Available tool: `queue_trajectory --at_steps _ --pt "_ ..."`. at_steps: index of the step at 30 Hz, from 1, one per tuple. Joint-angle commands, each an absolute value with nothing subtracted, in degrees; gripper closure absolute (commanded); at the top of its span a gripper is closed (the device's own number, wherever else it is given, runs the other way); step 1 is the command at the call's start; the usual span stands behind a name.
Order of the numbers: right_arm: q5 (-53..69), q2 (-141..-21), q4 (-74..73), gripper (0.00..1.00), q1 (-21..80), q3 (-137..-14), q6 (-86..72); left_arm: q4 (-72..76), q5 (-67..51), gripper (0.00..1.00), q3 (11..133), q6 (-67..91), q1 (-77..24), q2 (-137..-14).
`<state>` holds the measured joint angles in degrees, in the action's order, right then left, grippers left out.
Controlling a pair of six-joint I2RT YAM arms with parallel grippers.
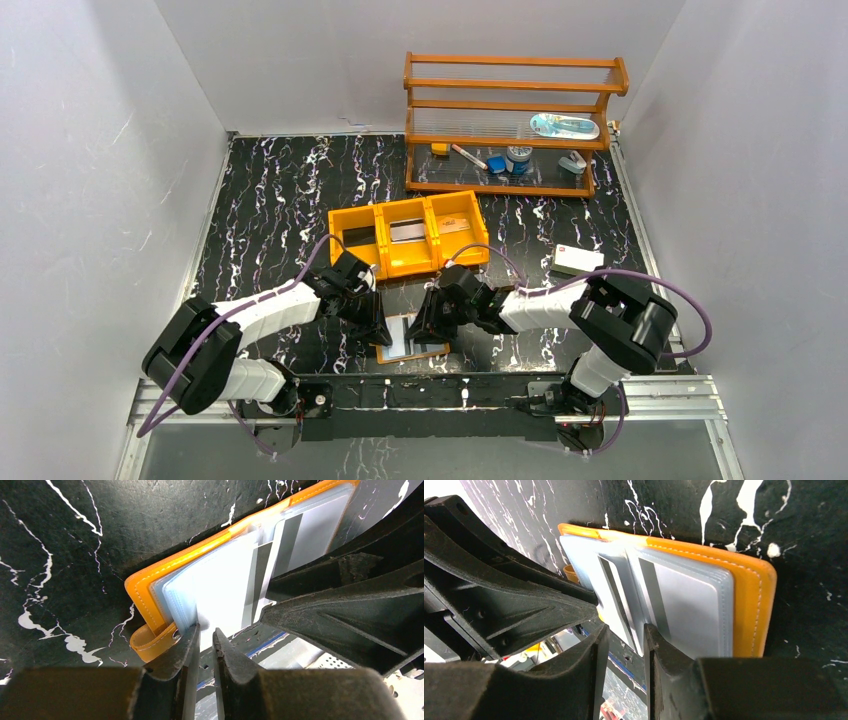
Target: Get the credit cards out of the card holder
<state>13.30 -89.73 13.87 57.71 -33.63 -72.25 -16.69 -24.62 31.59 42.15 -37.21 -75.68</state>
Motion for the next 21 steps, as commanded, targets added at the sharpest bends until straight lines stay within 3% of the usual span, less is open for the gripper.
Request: queue_trajectory --at_steps 1,6,12,16,21 --pt "14.63 -91.62 17.03 0.61 57.3 -34.11 -71.3 -18.9 -22.85 0.86 30.67 41.33 -37.46 -76.8" --pt "14.13 -91.71 17.1 0.72 57.3 -34.87 -70.64 -18.9 -22.76 0.86 30.44 41.57 -37.72 -76.69" --pt "12.98 -87.32 18.45 0.93 56.05 -30.81 -71.42 -18.9 -22.5 0.87 30.56 41.23 -37.8 -77.32" --pt "12.9 -86.35 18.42 0.93 55.45 -29.54 -71.27 -18.89 -22.41 0.85 30.8 41.3 -37.83 -76.86" --pt "13.62 -87.86 18.58 0.92 55.44 -29.88 -71.66 -18.9 -22.54 0.67 33.34 41.76 -37.97 -72.94"
